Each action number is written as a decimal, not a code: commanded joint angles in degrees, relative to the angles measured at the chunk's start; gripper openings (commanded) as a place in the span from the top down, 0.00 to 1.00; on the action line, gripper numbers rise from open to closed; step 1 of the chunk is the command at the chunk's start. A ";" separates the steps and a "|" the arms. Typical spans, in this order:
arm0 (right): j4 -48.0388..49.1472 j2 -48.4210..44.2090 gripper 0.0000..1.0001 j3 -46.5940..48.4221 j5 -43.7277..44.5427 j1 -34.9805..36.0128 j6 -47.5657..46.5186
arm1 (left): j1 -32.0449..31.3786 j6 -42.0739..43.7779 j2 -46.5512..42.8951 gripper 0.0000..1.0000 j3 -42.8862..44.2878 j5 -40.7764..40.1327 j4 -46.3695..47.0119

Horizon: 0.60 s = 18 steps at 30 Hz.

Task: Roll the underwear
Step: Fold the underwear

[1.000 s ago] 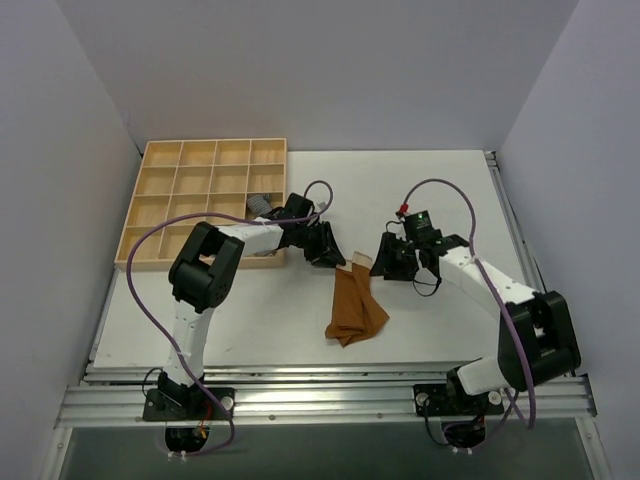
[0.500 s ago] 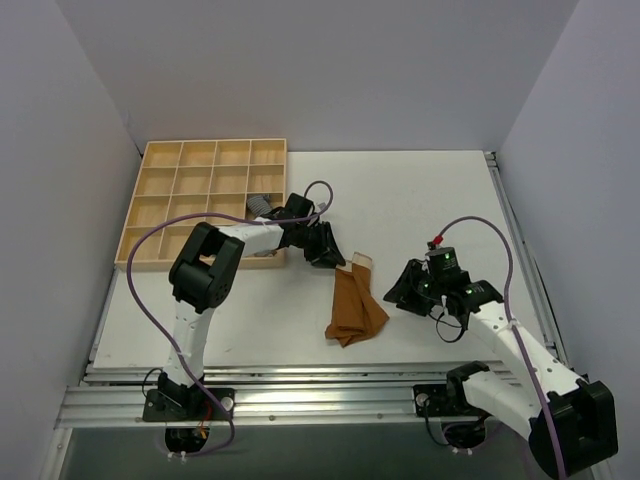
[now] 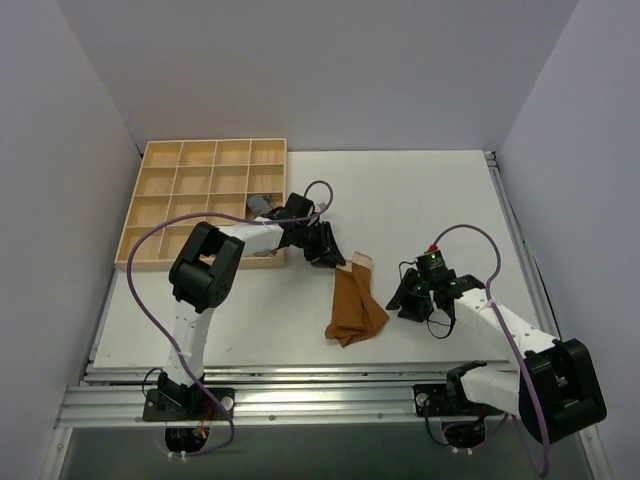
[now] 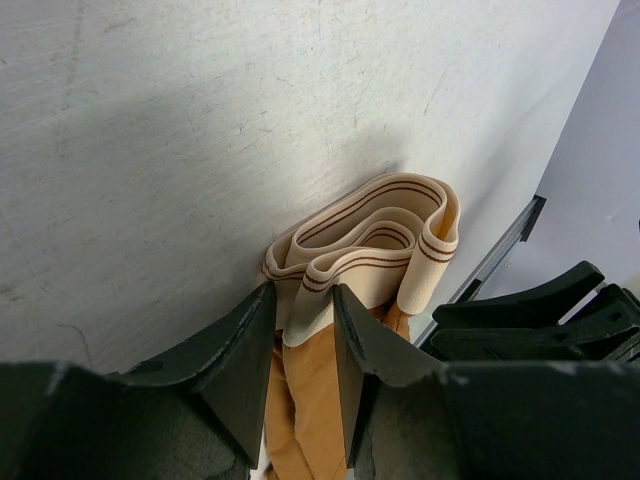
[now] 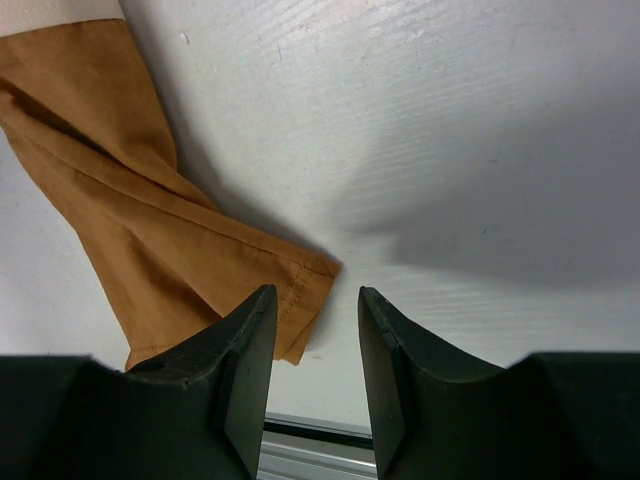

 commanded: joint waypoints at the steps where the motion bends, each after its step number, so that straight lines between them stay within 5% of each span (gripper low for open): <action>1: 1.25 1.15 0.66 -0.03 2.07 0.02 0.30 | -0.23 1.42 1.31 0.61 -0.05 -2.18 -1.26; 18: 4.86 2.55 0.66 -2.67 2.95 4.23 3.81 | -0.23 0.71 1.05 0.61 -1.46 -2.18 0.06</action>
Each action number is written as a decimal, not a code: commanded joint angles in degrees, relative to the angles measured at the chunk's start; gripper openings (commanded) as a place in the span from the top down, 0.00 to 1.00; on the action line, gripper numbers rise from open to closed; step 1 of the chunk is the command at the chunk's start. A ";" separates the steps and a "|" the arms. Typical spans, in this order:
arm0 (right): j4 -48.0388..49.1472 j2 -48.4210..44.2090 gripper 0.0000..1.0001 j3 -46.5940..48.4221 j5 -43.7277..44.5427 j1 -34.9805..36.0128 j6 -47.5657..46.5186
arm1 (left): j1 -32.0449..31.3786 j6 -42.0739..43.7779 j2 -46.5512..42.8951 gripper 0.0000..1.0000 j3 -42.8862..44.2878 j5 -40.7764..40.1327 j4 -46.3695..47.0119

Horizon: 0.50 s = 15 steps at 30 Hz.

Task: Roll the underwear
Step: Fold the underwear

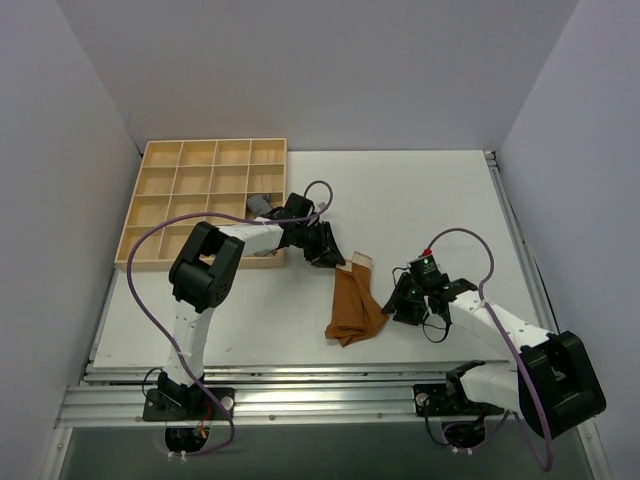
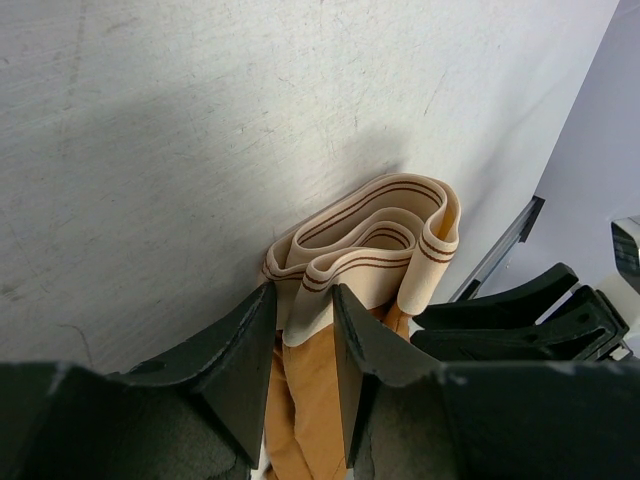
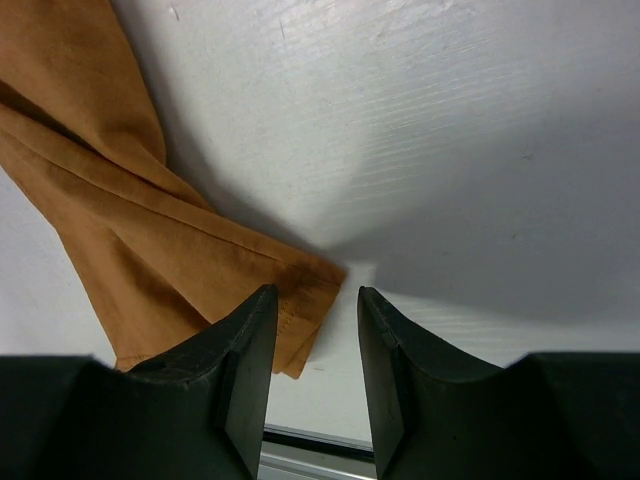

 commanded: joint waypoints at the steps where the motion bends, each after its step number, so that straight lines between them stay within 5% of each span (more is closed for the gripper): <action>1: 1.06 1.48 0.66 -0.31 2.06 1.73 2.11 | -0.23 0.87 1.05 0.61 -1.26 -2.18 -0.20; 12: 1.76 3.94 0.69 -0.39 5.83 3.22 3.34 | -0.23 0.78 0.69 0.62 -2.67 -2.27 0.32; 15: 1.23 4.04 0.79 0.04 7.15 3.40 3.17 | -0.23 0.69 0.52 0.62 -3.02 -2.36 0.41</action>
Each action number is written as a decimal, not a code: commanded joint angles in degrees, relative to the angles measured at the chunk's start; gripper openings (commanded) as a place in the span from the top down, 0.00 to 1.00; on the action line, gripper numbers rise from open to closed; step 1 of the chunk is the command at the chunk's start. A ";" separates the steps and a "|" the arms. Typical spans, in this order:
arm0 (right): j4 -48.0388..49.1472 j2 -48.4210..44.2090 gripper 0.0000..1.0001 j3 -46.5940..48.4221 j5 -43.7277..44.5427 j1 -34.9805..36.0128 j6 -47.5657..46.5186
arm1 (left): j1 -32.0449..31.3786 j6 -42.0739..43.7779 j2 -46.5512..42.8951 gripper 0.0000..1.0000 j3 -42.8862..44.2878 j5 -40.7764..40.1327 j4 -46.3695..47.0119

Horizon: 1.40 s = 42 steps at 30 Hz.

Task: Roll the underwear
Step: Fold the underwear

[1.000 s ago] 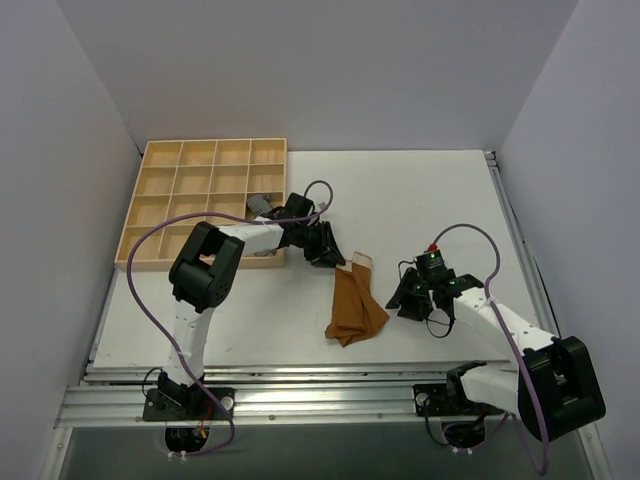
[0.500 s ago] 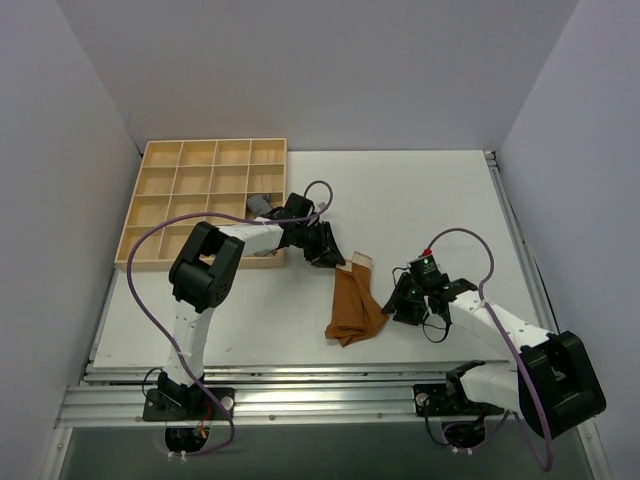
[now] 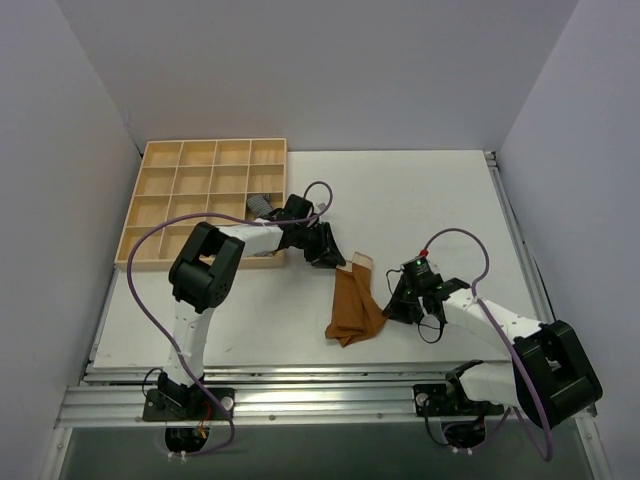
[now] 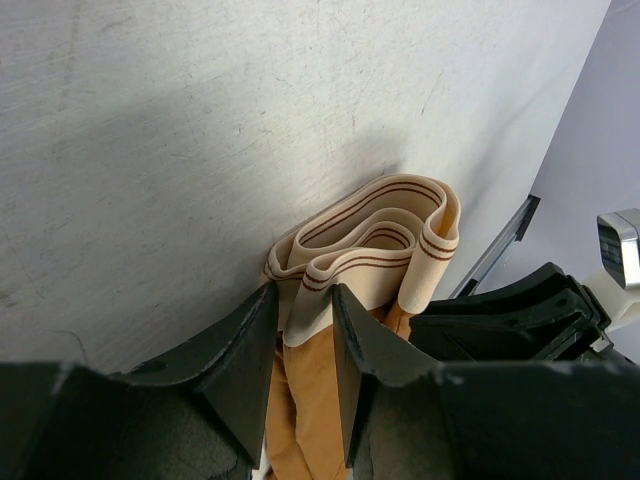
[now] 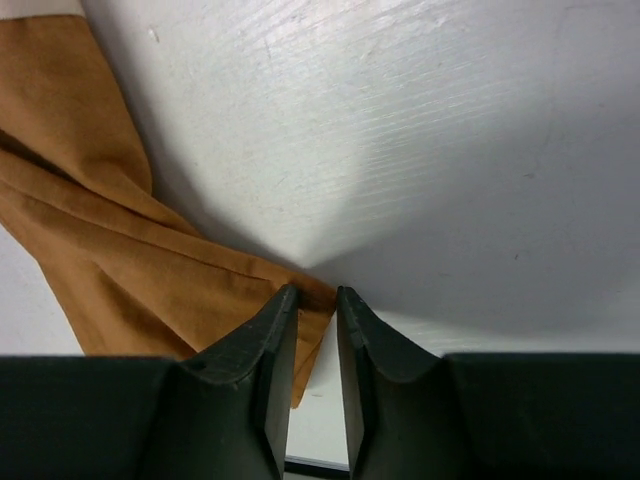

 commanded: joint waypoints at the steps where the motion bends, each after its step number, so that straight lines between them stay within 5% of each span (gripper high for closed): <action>1: -1.69 0.63 0.82 0.31 3.99 0.54 0.68 | -0.16 1.13 0.43 0.62 -1.99 -2.73 -1.38; 6: -2.66 0.80 1.00 2.24 4.95 0.98 -0.29 | -0.16 1.04 0.34 0.62 -1.99 -2.81 -1.29; 16: -6.88 2.73 1.00 12.34 10.75 12.83 -4.42 | -0.34 -0.01 0.08 0.62 -3.40 -3.26 -0.06; 31: -0.29 16.36 1.00 19.91 6.54 26.29 -6.00 | -0.51 -1.59 0.08 0.62 -4.37 -2.11 2.40; 36: -4.06 13.03 0.70 23.41 10.31 24.89 -6.44 | -0.34 -0.63 -1.67 0.59 -3.84 -1.67 1.00; 42: -10.40 11.88 0.62 30.80 11.11 20.06 -7.94 | -0.42 0.07 -4.13 0.53 -2.96 -0.62 -1.11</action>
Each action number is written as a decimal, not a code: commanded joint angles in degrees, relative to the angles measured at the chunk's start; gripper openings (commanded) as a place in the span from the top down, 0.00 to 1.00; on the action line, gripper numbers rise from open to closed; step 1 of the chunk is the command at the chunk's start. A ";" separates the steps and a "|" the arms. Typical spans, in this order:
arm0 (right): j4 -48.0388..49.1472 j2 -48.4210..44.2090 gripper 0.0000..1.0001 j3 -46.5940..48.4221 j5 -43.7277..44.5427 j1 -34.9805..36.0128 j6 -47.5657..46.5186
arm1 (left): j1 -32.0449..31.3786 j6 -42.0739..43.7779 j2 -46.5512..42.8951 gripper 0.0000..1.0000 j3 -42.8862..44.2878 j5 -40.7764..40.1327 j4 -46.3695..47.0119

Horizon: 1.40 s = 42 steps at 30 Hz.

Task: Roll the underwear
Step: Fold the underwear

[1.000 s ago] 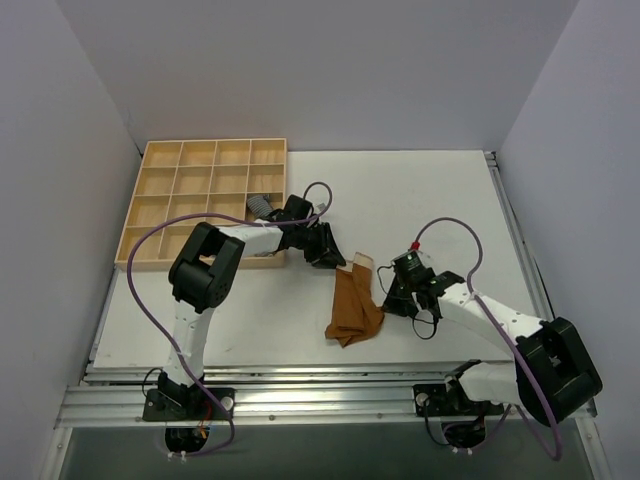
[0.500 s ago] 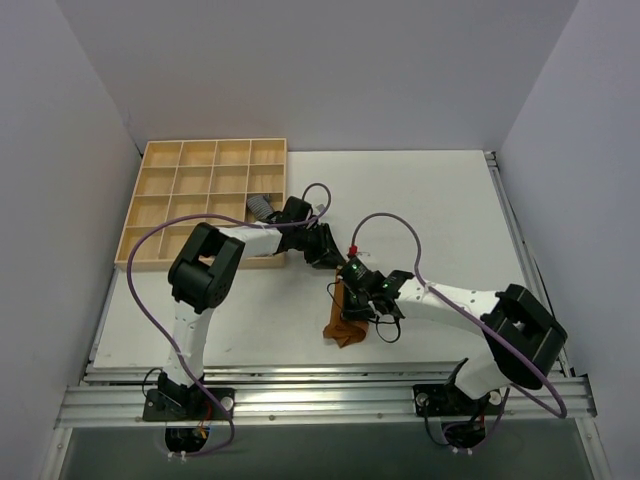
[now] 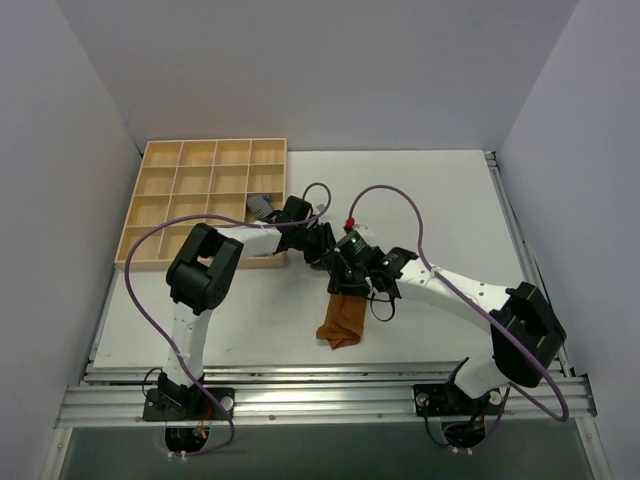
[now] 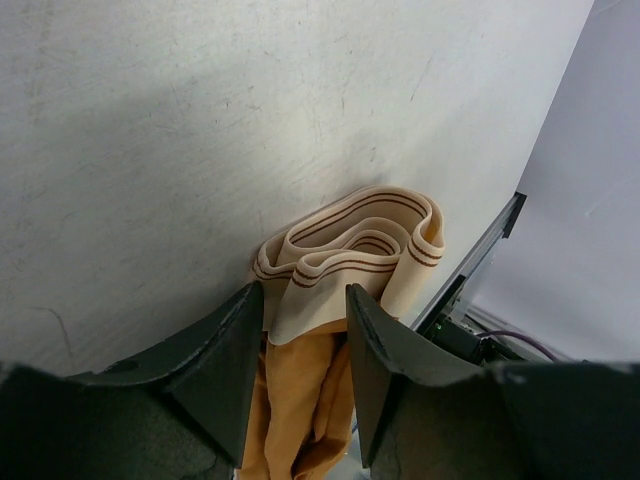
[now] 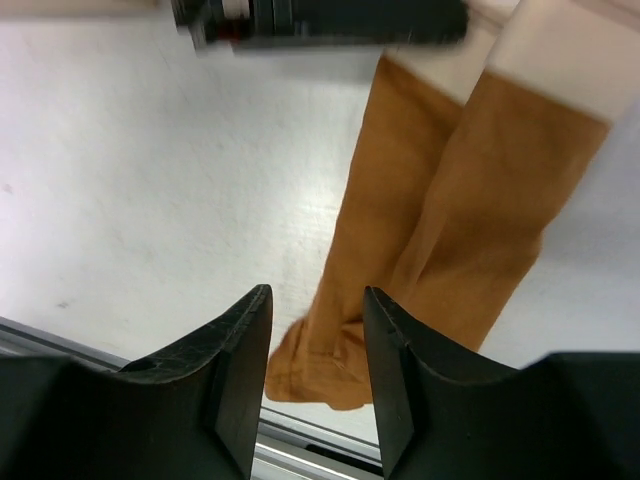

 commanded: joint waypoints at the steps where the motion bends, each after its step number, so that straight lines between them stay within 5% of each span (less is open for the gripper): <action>1: -5.98 -3.49 0.62 4.49 3.06 -3.98 -1.14 | -0.25 2.59 -2.94 0.52 -0.01 -1.25 -4.44; 10: -7.84 0.55 0.66 2.92 0.62 -10.42 -2.72 | 0.28 4.52 -5.22 0.48 1.57 -3.45 -9.88; 25: 1.91 -2.70 0.78 -2.71 0.78 9.26 7.38 | 6.25 4.52 -14.01 0.53 3.76 -12.14 -18.58; 33: 6.31 5.73 0.78 -5.00 1.66 14.36 10.63 | 15.90 0.48 -24.02 0.53 1.31 -14.96 -19.91; 42: 0.28 5.13 0.81 -11.32 6.75 17.35 19.42 | 20.23 3.56 -25.78 0.53 1.76 -12.94 -22.90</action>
